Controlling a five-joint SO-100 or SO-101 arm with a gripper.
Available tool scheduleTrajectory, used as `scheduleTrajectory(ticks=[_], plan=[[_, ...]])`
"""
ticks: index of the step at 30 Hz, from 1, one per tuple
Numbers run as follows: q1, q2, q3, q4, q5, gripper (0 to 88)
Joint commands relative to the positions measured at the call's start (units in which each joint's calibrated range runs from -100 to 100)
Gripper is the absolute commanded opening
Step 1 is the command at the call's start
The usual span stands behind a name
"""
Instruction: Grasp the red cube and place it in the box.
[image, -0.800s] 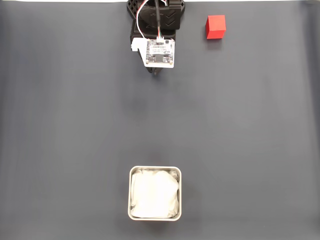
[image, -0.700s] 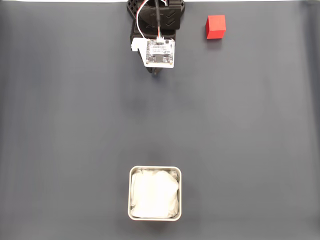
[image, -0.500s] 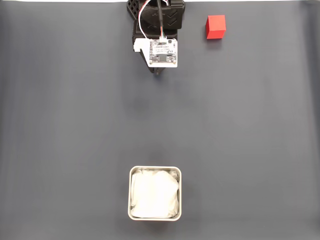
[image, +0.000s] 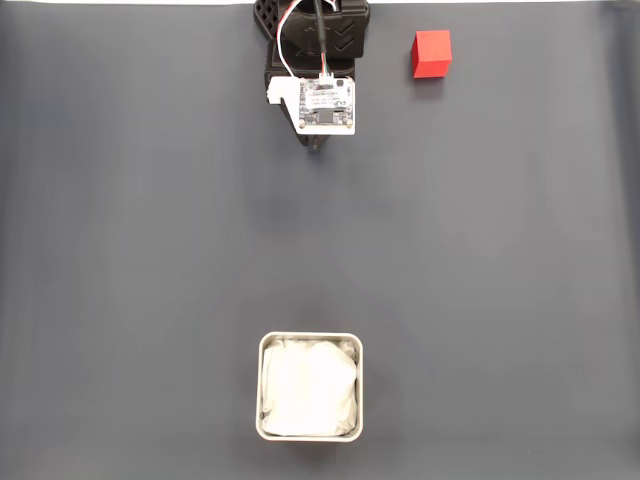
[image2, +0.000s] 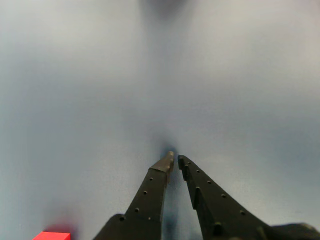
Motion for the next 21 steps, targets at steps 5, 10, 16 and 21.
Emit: scheduleTrajectory(ticks=[5, 10, 16, 21], plan=[[-0.53, 0.09, 0.45, 1.28, -0.24, 0.0], [-0.46, 0.09, 0.45, -2.65, -1.37, 0.0], [-0.32, 2.69, -7.67, -14.05, -2.00, 0.0], [-0.88, 12.48, -24.82, -21.02, -2.49, 0.0]])
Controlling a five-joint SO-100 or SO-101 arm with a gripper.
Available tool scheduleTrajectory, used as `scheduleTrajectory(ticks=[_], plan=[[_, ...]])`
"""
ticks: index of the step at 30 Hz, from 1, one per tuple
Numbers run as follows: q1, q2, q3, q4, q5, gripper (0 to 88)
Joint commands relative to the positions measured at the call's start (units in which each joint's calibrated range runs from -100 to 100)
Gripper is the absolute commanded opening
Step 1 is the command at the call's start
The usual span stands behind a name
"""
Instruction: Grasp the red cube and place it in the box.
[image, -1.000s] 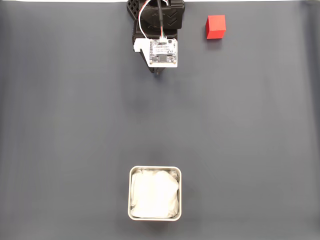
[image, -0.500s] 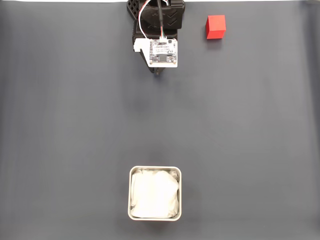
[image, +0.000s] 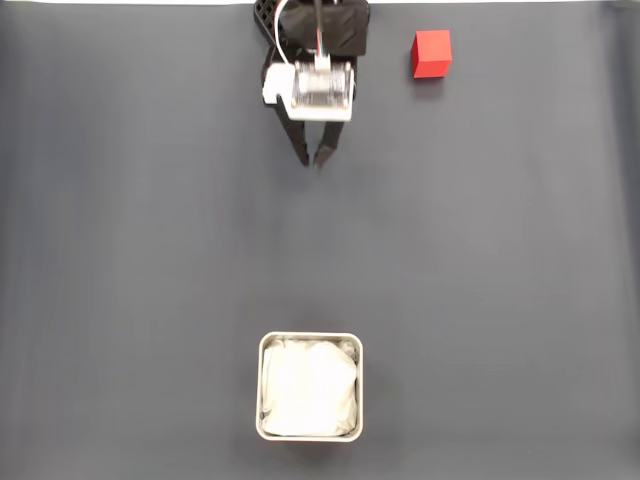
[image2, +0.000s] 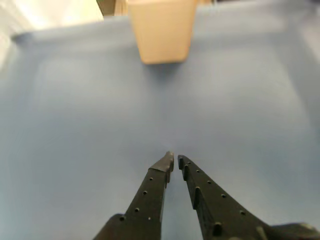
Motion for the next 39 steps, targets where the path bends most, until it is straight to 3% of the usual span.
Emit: scheduleTrajectory(ticks=[1, 9, 18, 39], plan=[[-0.88, 8.30, -14.91, -3.35, -0.34, 0.0], [-0.81, 24.42, -38.27, 3.04, 0.34, 0.0], [-0.38, 35.17, -52.05, 11.81, 2.00, 0.0], [-2.73, 42.71, -60.17, 15.17, 4.79, 0.6]])
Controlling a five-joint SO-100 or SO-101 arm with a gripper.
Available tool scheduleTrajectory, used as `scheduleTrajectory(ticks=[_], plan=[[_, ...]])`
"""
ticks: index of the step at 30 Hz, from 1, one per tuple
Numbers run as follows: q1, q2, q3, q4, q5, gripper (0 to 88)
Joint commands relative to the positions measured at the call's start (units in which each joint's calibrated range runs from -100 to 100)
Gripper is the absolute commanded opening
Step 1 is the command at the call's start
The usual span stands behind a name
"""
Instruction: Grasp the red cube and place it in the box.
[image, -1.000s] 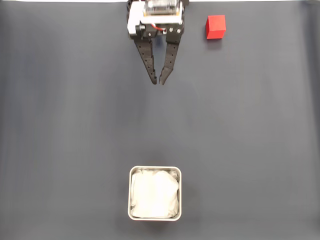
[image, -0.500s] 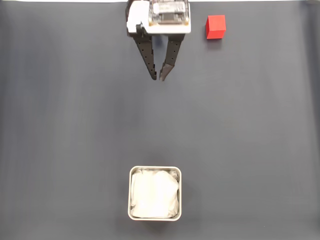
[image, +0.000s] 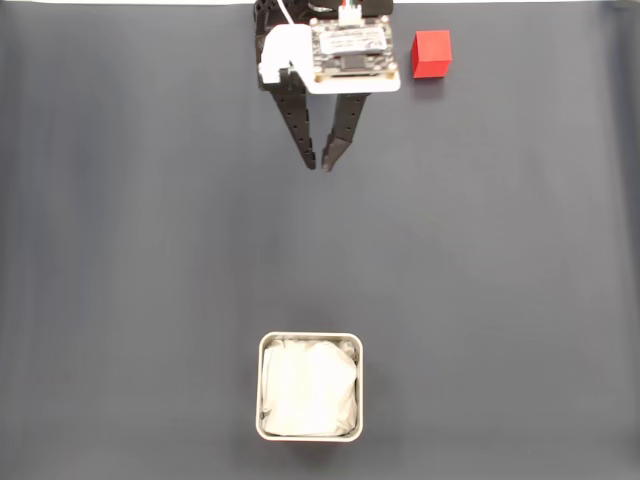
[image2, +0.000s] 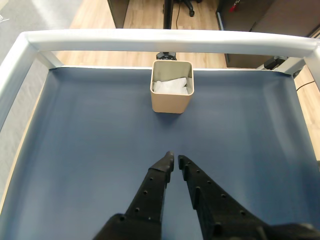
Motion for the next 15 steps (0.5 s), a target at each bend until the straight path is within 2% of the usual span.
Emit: scheduleTrajectory(ticks=[1, 15], plan=[[-2.03, -0.19, -1.94, 0.38, 0.83, 0.7], [-10.91, -2.19, -0.48, 0.54, 1.66, 1.4]])
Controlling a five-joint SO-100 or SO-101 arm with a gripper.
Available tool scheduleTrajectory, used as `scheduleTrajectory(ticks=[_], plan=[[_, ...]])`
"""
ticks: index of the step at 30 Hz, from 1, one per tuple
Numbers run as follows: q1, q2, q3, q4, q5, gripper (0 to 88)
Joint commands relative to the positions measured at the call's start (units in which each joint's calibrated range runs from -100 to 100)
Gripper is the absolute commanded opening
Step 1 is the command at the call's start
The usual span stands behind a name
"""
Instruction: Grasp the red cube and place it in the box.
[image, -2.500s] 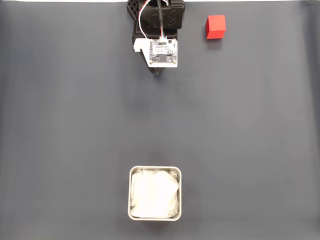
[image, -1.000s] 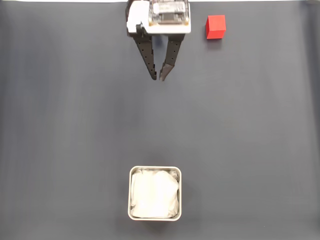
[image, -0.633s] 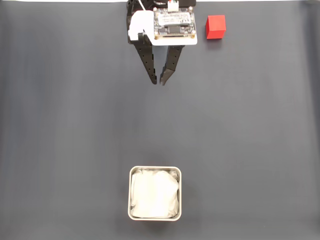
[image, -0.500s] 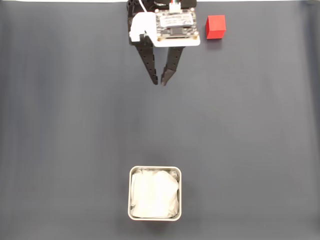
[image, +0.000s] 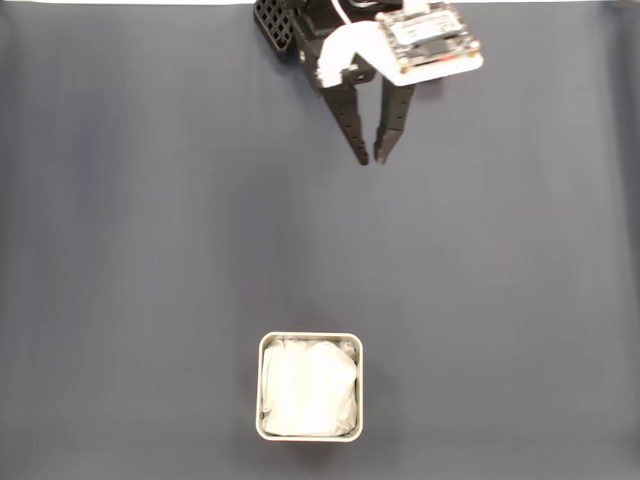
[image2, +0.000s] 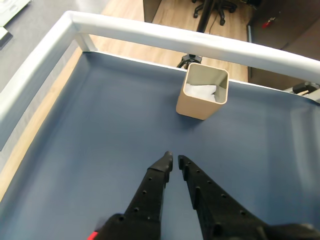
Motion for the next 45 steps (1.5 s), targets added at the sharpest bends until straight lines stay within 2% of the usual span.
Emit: scheduleTrajectory(ticks=[1, 45], plan=[[-2.21, -2.45, 0.07, 0.54, 0.68, 1.5], [-27.07, -11.55, 11.66, 3.98, 2.54, 3.3]])
